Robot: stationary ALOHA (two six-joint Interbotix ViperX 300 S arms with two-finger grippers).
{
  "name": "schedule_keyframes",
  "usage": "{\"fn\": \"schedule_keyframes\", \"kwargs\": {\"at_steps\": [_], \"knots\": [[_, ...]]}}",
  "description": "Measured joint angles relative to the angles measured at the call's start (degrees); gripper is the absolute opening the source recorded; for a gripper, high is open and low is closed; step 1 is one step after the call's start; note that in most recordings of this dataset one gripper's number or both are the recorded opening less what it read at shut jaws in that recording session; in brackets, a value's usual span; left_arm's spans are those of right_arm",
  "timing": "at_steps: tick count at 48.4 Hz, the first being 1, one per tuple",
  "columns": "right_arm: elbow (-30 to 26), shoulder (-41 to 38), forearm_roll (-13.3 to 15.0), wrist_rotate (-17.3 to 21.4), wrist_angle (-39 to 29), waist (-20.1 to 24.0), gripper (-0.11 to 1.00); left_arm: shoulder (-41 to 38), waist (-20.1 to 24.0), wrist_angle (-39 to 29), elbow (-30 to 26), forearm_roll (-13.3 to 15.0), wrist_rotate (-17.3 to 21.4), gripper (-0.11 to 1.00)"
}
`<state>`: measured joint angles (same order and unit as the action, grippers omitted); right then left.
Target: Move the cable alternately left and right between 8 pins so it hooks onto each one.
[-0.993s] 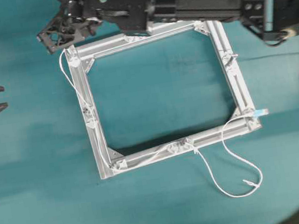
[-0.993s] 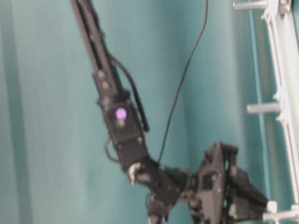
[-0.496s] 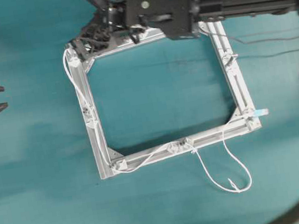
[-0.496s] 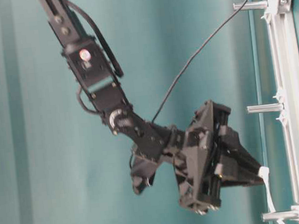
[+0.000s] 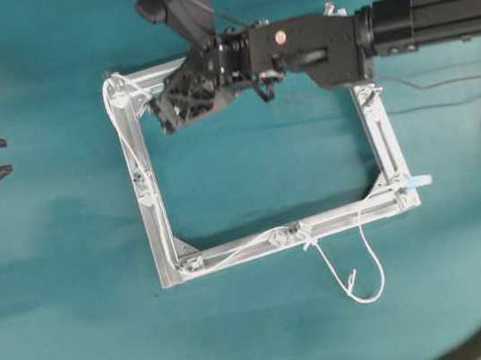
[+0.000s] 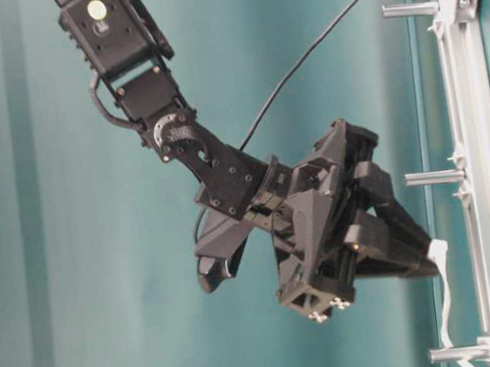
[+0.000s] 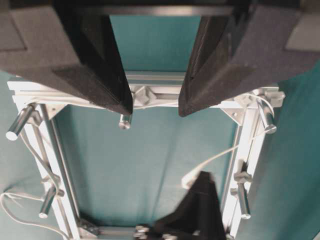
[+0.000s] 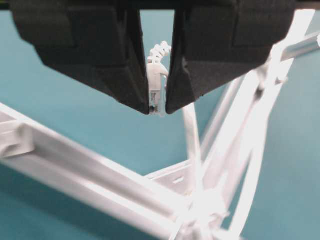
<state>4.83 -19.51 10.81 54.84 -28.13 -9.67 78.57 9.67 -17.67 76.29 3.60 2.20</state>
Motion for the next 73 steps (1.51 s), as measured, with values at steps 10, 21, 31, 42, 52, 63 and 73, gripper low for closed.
{"fn": "schedule_keyframes", "kwargs": {"at_steps": [10,21,31,42,52,63,73], "knots": [[0.7,0.1,0.0,-2.4,3.5,2.1,0.13,0.1,0.0,0.0,0.0,0.0,0.0,0.55],[1.3,0.1,0.0,-4.7,3.6,3.6,0.13,0.1,0.0,0.0,0.0,0.0,0.0,0.55],[2.5,0.6,0.0,-4.9,1.2,6.4,0.13,0.1,0.0,0.0,0.0,0.0,0.0,0.55],[10.2,7.4,-0.1,-4.0,0.6,7.0,0.13,0.1,0.0,0.0,0.0,0.0,0.0,0.55],[19.1,14.9,-0.1,-3.8,1.1,6.1,0.13,0.1,0.0,0.0,0.0,0.0,0.0,0.55],[26.8,19.2,-0.1,-3.6,0.9,5.1,0.13,0.1,-0.1,0.0,0.0,0.0,0.0,0.55],[33.0,25.5,-0.1,-3.7,1.4,1.9,0.13,0.1,-0.1,0.0,0.0,0.0,0.0,0.55]]}}
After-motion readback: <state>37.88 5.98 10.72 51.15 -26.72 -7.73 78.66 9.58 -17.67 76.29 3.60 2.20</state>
